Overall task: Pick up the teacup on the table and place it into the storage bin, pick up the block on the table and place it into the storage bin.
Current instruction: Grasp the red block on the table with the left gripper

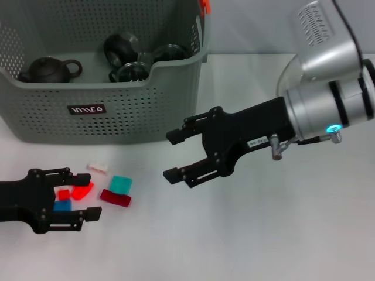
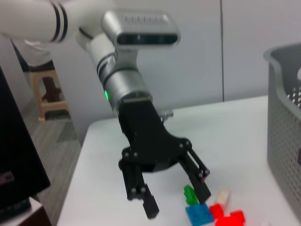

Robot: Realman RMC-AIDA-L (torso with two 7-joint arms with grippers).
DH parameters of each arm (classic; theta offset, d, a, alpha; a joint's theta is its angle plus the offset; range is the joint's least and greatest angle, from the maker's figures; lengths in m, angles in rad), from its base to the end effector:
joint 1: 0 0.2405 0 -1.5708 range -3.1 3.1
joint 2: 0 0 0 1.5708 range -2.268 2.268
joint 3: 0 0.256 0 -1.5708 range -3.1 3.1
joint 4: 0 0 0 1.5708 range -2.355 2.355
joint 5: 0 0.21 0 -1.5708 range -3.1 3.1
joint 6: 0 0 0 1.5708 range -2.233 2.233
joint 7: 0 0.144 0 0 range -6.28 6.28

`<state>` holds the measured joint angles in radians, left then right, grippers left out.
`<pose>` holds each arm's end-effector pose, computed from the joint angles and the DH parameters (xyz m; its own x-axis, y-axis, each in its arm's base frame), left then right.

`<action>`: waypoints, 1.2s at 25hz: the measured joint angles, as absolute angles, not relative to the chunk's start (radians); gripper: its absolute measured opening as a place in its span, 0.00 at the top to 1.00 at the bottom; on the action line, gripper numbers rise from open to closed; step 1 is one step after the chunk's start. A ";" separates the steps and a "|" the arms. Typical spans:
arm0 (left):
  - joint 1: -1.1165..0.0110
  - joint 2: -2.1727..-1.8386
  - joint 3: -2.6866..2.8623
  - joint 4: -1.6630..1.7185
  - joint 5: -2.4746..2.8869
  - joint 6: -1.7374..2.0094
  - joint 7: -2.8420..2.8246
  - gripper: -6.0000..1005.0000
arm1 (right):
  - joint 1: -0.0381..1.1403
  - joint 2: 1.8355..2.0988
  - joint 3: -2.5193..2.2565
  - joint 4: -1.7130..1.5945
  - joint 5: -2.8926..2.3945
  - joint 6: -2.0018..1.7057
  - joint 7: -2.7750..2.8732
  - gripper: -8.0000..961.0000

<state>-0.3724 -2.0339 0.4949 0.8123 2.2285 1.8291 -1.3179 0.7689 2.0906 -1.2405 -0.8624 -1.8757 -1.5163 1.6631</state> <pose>-0.3200 0.2634 0.0514 0.8329 0.3789 0.4033 0.4653 -0.8741 -0.1397 0.1168 0.3557 -0.0473 0.9523 -0.1181 -0.2815 -0.0982 -0.9916 0.0837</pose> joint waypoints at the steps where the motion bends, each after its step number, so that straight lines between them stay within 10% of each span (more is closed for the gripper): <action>1: -0.374 -2.034 0.494 0.820 2.235 1.828 -1.318 0.29 | 0.772 2.096 -1.244 -0.859 -1.888 -1.508 1.663 0.16; 21: -0.406 -2.042 0.497 0.934 2.331 1.756 -1.363 0.29 | 0.851 2.108 -1.417 -0.706 -1.883 -1.317 1.650 0.16; 30: -0.420 -2.108 0.583 1.114 2.423 1.732 -1.508 0.30 | 0.844 2.108 -1.429 -0.698 -1.844 -1.296 1.649 0.16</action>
<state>-0.4196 -2.1080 0.5829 1.1136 2.4226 1.7317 -1.5080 0.8438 2.1076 -1.4290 -0.6979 -1.8441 -1.2959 1.6494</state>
